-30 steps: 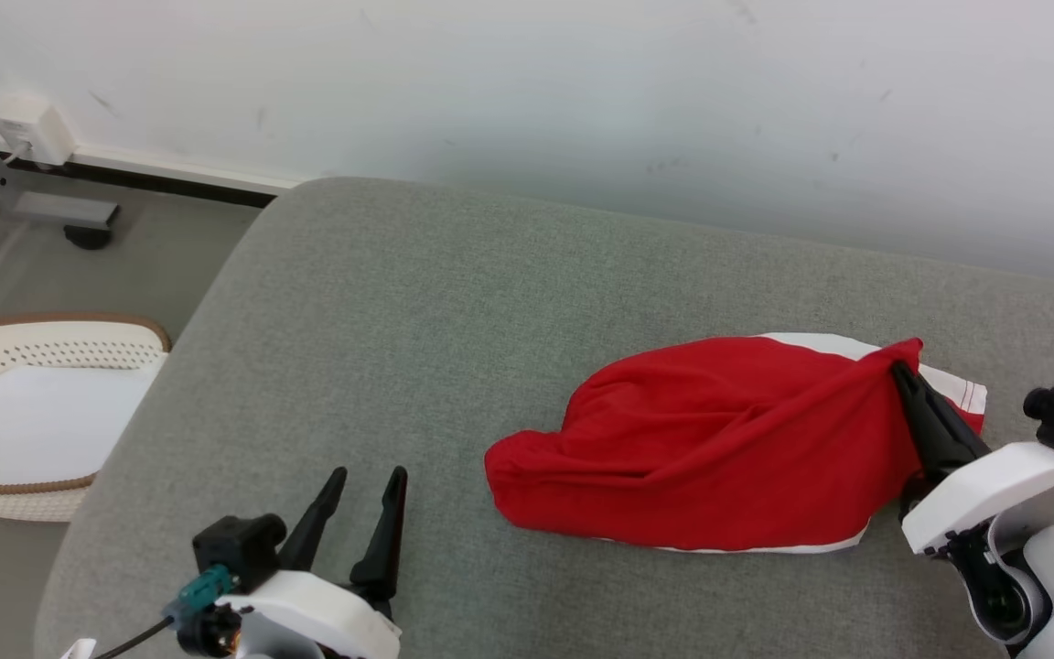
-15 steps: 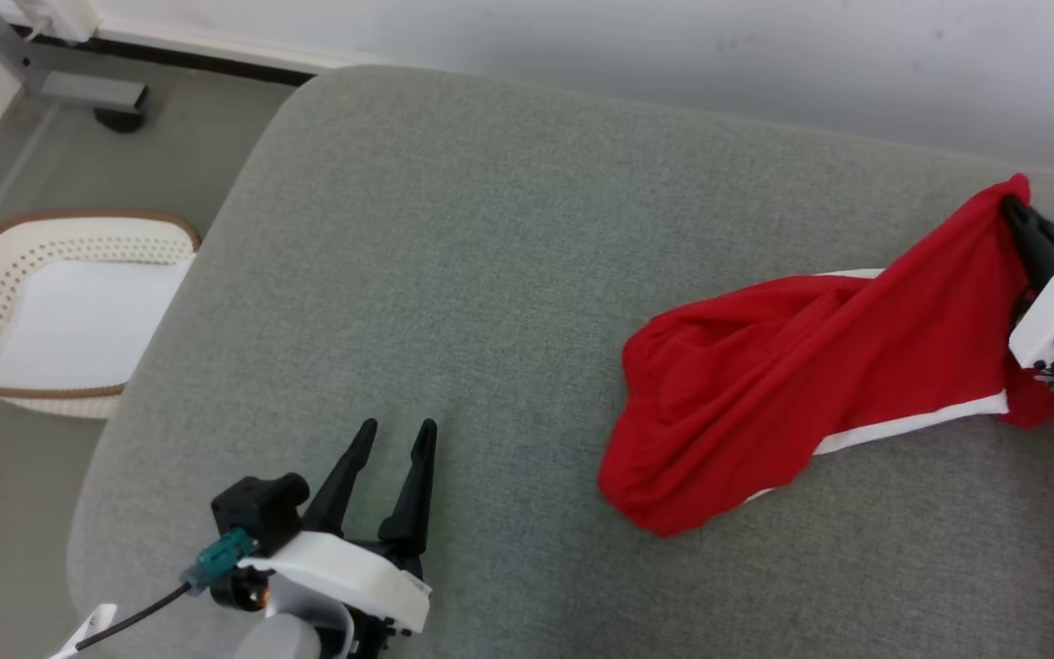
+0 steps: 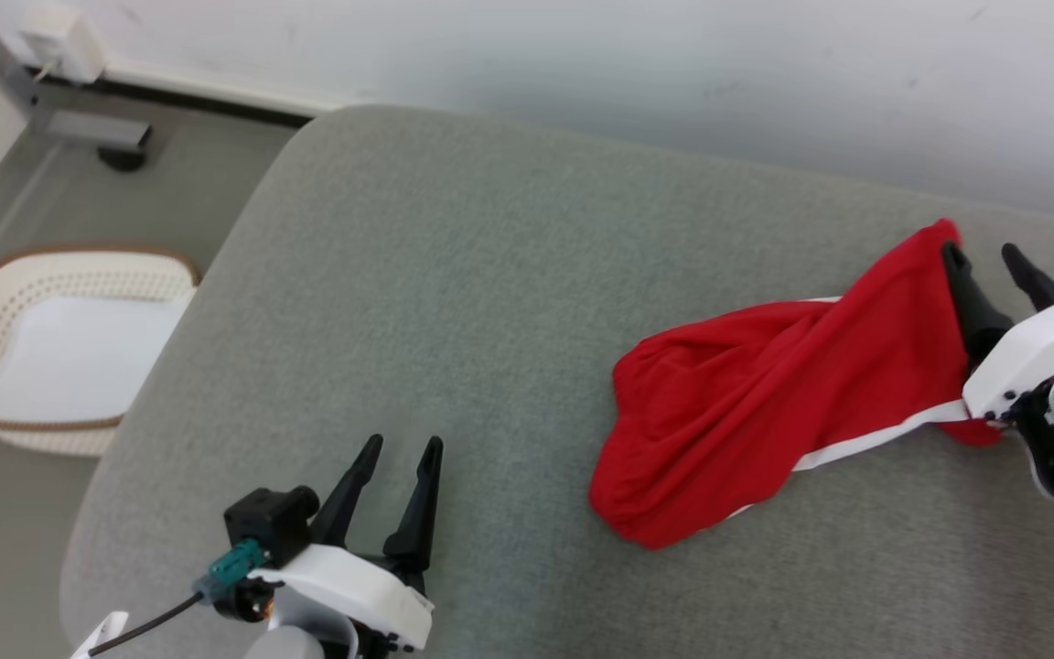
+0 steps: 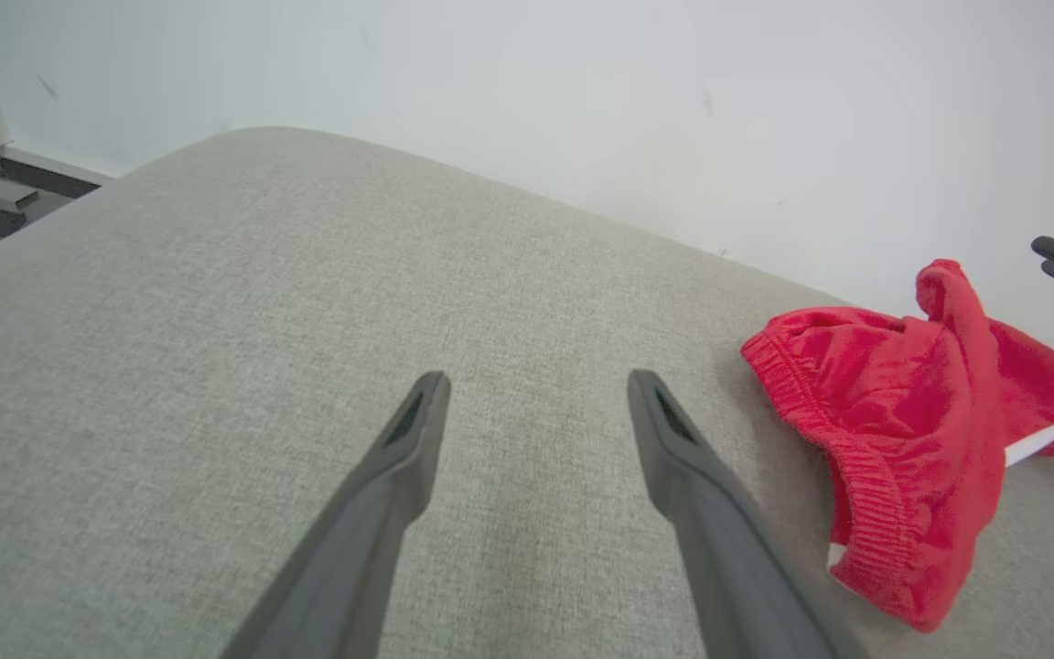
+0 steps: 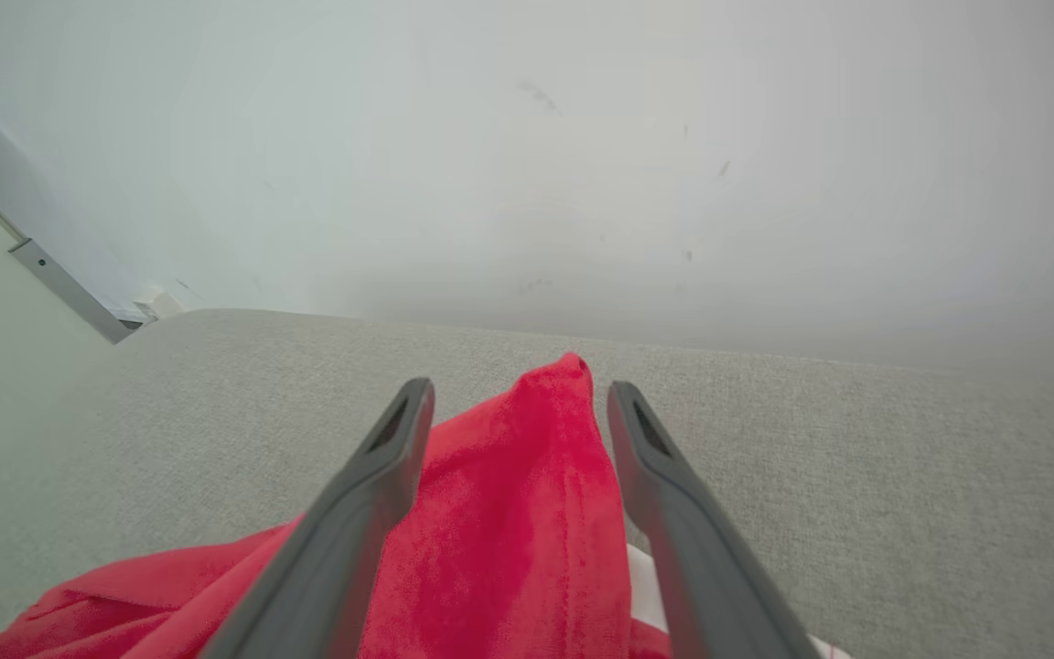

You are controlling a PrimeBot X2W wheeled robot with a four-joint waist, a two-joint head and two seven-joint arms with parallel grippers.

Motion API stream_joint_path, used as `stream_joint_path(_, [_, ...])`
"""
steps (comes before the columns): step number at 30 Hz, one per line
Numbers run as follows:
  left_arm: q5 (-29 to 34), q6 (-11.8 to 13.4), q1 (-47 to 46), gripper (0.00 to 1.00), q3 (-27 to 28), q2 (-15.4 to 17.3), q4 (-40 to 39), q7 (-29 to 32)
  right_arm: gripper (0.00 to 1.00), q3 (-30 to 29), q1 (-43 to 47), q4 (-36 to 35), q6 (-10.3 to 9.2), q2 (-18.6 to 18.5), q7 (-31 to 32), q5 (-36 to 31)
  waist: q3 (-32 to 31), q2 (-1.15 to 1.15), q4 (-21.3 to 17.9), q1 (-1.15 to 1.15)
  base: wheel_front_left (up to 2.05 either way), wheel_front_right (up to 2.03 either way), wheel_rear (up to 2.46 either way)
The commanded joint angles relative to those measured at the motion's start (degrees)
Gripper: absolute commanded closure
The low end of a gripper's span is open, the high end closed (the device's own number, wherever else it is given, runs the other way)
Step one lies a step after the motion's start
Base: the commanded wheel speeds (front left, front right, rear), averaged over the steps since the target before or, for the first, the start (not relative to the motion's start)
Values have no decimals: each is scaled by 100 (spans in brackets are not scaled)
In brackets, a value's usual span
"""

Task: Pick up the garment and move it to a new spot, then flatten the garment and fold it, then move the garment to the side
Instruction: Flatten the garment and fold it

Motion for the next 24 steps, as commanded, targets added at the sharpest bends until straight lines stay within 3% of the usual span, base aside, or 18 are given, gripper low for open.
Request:
stream_joint_path(1, [51,-38,96,0,-13,52,-2,-8,0,43,212,-145,-13,2,-172,59,-300,0,-261,0,0,0,0])
stream_joint_path(10, [-61,-78,352,0,-339,346,3,293,0,15,1200,-1020,-13,-171,-872,121,-740,0,-725,0,0,0,0])
stream_joint_path(15, [-266,-94,525,0,-706,518,-101,569,0,-343,2017,-1471,-13,-190,-1036,12,-815,0,-958,0,0,0,0])
stream_joint_path(24, [-745,-81,448,0,-1401,771,-215,783,0,-1098,3156,-2126,-13,271,-1075,-378,-803,0,-1275,0,0,0,0])
